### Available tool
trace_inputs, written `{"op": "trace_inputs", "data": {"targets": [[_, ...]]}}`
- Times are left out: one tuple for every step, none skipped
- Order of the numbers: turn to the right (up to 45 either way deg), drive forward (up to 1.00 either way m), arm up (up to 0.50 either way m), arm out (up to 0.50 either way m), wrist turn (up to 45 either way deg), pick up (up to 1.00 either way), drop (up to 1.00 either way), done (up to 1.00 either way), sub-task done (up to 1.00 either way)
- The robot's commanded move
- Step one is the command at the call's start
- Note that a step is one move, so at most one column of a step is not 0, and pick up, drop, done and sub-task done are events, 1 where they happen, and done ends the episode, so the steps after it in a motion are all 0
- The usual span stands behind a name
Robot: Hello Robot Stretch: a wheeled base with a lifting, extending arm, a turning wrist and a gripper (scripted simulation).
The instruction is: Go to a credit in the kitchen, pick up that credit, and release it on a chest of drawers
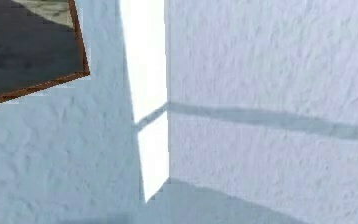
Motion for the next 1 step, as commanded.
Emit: {"op": "trace_inputs", "data": {"targets": [[30.0,0.0,0.0,0.0,0.0,0.0,0.0,0.0,0.0]]}}
